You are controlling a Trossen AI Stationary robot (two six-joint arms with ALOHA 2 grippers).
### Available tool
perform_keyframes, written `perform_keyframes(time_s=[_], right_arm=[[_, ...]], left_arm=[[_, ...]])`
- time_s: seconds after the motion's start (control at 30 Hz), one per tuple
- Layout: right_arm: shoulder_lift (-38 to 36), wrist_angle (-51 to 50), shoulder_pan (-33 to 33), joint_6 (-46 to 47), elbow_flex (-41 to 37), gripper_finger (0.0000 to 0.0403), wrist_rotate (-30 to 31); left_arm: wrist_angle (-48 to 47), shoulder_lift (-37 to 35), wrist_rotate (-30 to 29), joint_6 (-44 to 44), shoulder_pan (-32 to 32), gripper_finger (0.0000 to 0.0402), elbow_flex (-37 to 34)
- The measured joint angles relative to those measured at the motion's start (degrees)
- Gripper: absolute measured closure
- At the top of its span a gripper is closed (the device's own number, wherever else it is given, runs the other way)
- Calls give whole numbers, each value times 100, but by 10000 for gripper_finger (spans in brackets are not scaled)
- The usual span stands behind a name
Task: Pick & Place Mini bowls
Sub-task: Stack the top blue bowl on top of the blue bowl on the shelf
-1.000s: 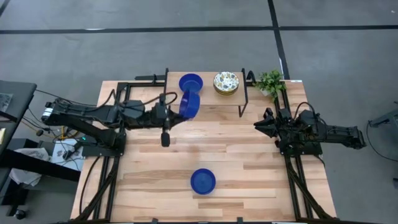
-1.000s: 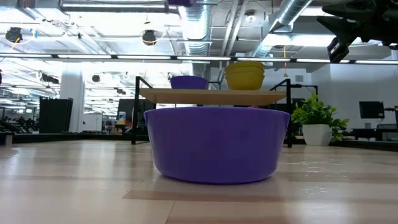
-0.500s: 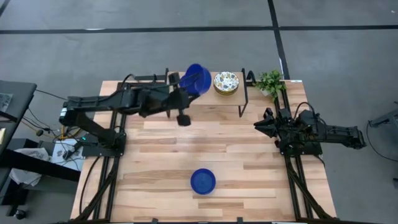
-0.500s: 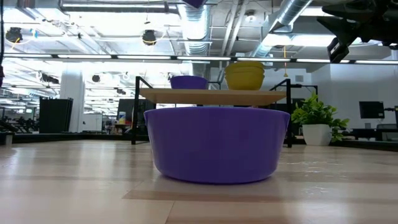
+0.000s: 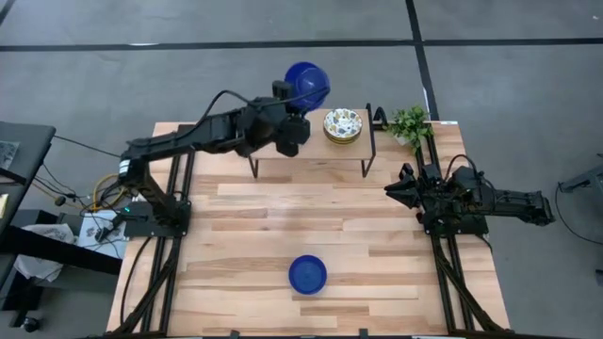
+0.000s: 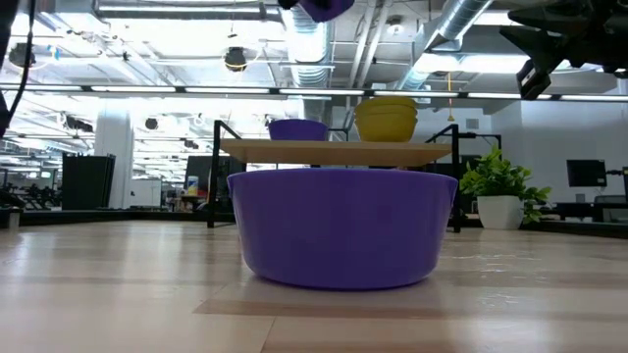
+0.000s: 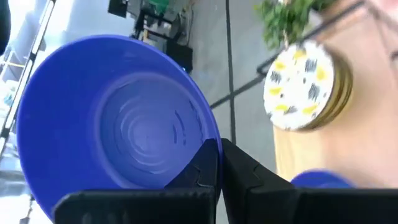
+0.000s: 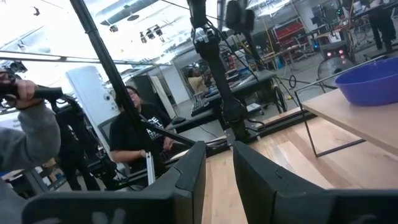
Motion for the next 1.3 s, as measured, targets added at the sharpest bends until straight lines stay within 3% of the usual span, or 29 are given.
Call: perform_keyframes(time_s=[0.3, 0.5, 0.67, 0.8, 1.07, 1.3], right_arm=[[0, 0, 0, -30, 0, 331, 0], [0, 0, 0, -30, 0, 331, 0], [-1, -2, -2, -30, 0, 331, 0], [-1, -4, -4, -32, 0, 331, 2], [0, -62, -4, -32, 0, 331, 2], [0, -124, -4, -30, 0, 331, 1]], left_arm=[[-959, 55, 36, -68, 726, 397, 1], [-1841, 88, 1153, -698, 1209, 397, 1], [-2180, 275, 1530, -928, 1522, 397, 1], [-2492, 520, 2012, -1089, 1638, 397, 1], [-2656, 922, 2045, -1086, 1673, 397, 1], [-2949, 953, 2433, -1194, 1667, 396, 1]])
